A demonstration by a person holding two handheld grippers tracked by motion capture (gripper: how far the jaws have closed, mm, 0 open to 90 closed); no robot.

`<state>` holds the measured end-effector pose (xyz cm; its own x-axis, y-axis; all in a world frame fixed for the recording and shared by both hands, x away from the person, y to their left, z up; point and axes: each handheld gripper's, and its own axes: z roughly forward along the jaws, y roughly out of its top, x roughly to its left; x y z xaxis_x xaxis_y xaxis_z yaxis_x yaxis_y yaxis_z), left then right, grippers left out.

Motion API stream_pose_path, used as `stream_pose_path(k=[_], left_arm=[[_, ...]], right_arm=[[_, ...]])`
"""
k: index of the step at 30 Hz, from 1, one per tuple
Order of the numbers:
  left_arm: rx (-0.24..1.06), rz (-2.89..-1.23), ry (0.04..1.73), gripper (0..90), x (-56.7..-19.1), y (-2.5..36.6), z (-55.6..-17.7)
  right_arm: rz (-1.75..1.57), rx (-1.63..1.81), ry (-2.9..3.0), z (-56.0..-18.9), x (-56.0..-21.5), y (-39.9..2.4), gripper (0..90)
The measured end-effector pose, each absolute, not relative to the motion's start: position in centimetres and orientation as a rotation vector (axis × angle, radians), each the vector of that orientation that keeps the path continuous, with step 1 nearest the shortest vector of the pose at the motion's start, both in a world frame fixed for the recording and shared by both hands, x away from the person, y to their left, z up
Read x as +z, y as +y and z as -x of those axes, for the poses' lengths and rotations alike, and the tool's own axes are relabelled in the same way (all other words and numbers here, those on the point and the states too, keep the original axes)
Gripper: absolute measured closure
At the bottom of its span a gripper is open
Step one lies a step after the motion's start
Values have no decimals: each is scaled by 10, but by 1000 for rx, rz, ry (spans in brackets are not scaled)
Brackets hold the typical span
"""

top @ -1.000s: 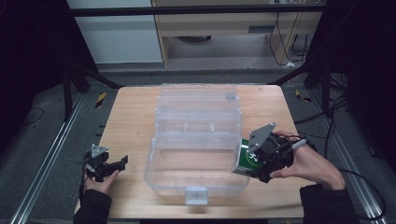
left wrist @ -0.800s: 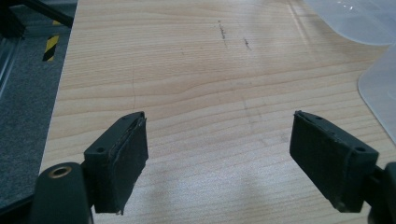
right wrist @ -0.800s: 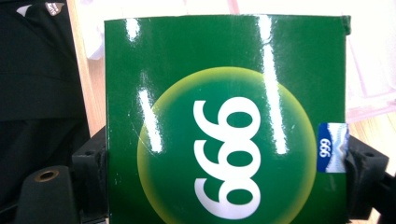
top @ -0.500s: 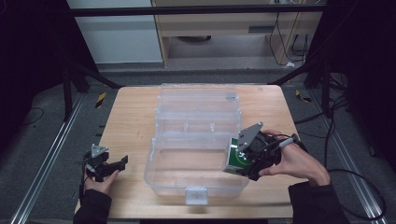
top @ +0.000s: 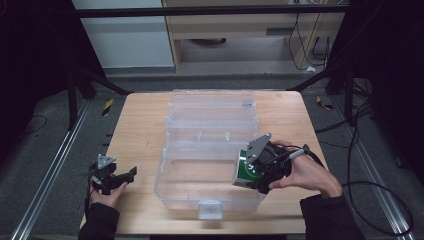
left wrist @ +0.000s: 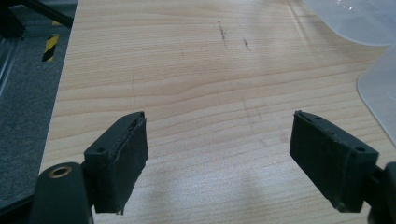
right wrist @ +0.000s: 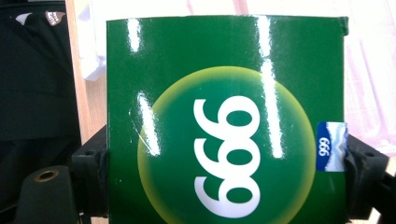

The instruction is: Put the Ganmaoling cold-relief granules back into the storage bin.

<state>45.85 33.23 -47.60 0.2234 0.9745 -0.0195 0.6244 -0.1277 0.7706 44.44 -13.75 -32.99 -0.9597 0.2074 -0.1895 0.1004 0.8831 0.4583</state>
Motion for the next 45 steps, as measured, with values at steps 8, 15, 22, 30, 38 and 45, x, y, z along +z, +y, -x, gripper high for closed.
stream_pose_path(k=[8,15,22,30,38,45], left_arm=[[673,-1836,1477,187,-476,332,-459],[674,-1835,1476,187,-476,333,-458],[675,-1835,1476,186,-475,333,-458],[675,-1834,1477,187,-475,333,-458],[677,-1834,1477,187,-475,333,-458],[676,-1832,1476,187,-475,333,-458]], right_arm=[[-232,639,2835,-445,-339,-134,157],[-200,609,2846,-446,-347,-128,158],[-191,596,2857,-446,-352,-124,158],[-203,607,2865,-448,-362,-127,158],[-189,577,2884,-449,-371,-121,157],[-214,582,2900,-451,-382,-122,156]])
